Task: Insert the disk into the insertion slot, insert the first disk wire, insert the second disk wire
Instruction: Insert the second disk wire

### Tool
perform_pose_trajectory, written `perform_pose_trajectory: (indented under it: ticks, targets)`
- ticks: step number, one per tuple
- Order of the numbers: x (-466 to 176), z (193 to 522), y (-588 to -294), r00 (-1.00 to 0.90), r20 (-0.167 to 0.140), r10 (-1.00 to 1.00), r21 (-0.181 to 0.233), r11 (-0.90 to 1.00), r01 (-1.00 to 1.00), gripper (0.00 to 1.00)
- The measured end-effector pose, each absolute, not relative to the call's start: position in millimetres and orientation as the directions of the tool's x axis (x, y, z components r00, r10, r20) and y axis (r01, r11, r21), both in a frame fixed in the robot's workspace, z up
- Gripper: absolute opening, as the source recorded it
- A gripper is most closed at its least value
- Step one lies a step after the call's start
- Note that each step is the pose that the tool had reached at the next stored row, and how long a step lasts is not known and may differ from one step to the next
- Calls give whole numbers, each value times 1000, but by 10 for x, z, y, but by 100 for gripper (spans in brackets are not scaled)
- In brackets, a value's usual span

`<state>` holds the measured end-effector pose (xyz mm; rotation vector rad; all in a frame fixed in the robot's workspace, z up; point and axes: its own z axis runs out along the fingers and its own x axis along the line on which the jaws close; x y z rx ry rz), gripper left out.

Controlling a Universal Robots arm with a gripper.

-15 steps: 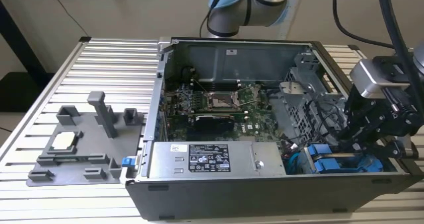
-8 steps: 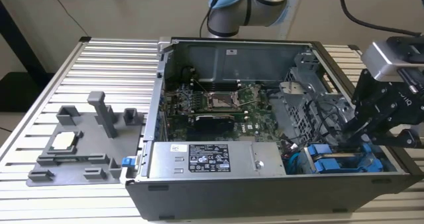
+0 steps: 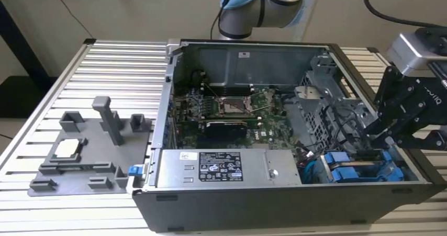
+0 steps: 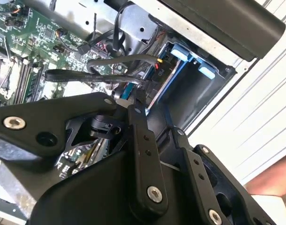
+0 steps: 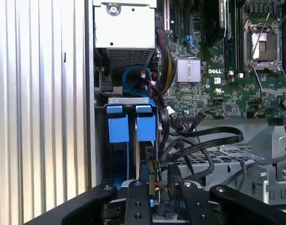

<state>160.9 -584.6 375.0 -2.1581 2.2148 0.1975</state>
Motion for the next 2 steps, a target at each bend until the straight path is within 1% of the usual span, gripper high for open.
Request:
perform_pose_trajectory:
  ticks: [2]
  targets:
    - [1609,3750,-5847,-29,-119,-992,62,22,-998,31]
